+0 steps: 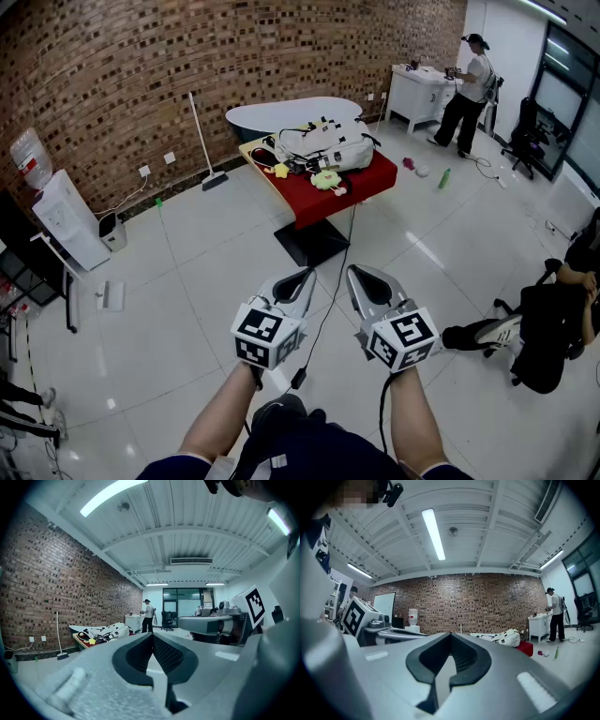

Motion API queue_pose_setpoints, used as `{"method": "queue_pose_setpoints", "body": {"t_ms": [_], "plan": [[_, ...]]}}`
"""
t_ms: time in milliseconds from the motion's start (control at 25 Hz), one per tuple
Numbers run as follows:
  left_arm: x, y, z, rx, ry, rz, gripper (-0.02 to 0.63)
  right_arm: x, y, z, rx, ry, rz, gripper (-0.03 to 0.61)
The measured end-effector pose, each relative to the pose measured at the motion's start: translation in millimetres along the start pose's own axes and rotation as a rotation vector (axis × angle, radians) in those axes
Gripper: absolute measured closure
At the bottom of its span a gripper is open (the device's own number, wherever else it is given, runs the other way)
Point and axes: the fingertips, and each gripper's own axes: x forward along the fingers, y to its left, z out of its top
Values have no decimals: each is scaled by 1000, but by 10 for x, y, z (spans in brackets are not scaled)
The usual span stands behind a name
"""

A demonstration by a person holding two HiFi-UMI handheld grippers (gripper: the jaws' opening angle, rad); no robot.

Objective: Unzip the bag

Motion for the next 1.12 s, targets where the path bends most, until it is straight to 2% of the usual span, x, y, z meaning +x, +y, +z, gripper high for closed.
{"method": "queue_pose_setpoints", "body": {"t_ms": [200,440,840,1120], "plan": [[131,101,-55,-5,20,-1,612,121,-144,-13,9,0,-6,572],[443,450,-165,-27,44,7,612,470,-413,-104,24,17,-11,572],[1238,1507,-317,-79,70,-1,612,1630,-1045,-231,5,96,-36,572],[1758,2080,-302,-111,79,-20,612,2316,-1414,-184,2,110,-51,572]]}}
